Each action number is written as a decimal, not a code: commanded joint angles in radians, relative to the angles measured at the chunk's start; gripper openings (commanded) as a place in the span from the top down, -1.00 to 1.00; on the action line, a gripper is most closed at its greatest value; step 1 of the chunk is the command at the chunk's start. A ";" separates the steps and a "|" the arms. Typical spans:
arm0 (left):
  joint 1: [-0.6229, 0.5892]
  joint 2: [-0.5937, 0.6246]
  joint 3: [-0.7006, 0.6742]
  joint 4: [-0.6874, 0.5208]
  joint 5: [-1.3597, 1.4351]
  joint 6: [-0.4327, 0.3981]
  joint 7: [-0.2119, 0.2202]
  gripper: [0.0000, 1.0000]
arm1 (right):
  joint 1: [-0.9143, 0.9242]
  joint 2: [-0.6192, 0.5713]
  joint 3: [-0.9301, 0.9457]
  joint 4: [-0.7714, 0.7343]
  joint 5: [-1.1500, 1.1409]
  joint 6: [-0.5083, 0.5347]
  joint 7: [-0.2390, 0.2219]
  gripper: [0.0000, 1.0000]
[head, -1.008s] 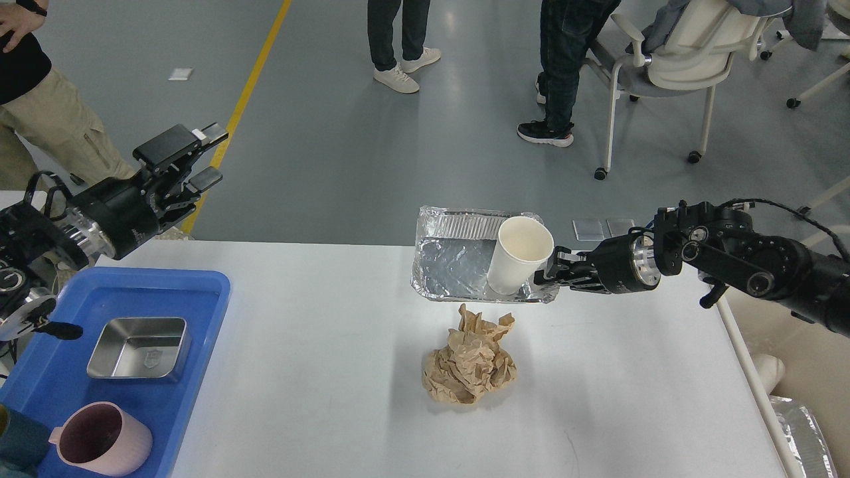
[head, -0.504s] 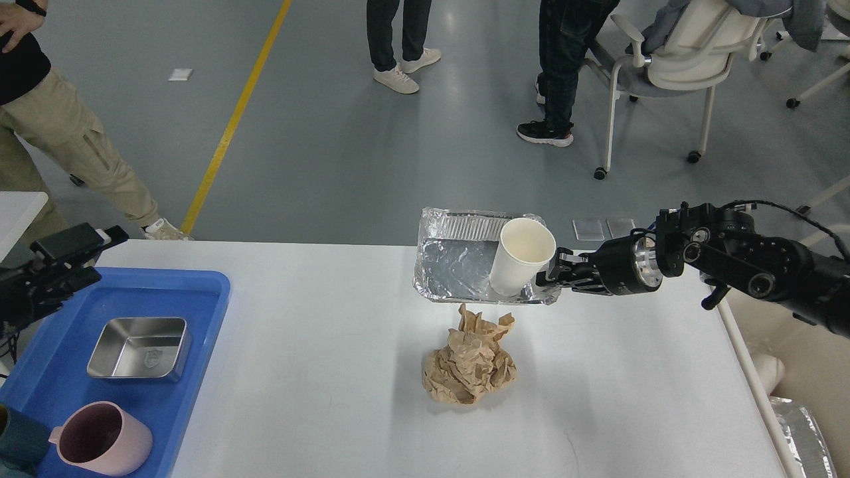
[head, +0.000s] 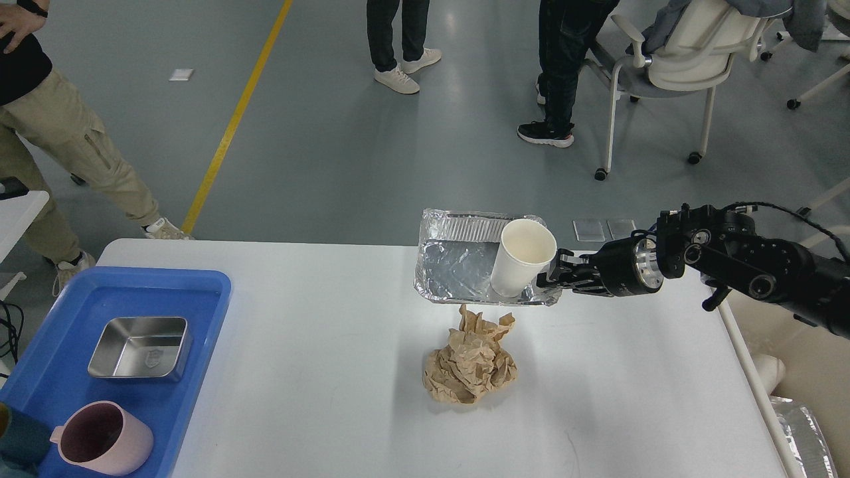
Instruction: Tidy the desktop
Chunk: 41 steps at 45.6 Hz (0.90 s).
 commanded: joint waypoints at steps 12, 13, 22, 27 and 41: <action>-0.006 -0.059 -0.003 0.014 0.100 -0.053 -0.048 -0.94 | 0.008 0.002 0.002 0.001 0.000 0.000 0.000 1.00; -0.006 -0.065 -0.004 0.014 0.139 -0.066 -0.056 -0.94 | 0.008 0.002 0.002 0.001 0.000 0.000 0.000 1.00; -0.147 -0.241 0.000 0.027 0.649 -0.234 -0.088 -0.94 | 0.012 0.003 0.002 0.001 0.000 0.000 -0.002 1.00; -0.216 -0.361 0.002 0.063 0.899 -0.323 -0.091 -0.94 | 0.012 0.006 0.003 0.001 0.000 0.000 -0.002 1.00; -0.497 -0.588 0.232 0.086 1.233 -0.440 -0.091 -0.94 | 0.012 0.006 0.005 0.001 0.000 0.000 -0.002 1.00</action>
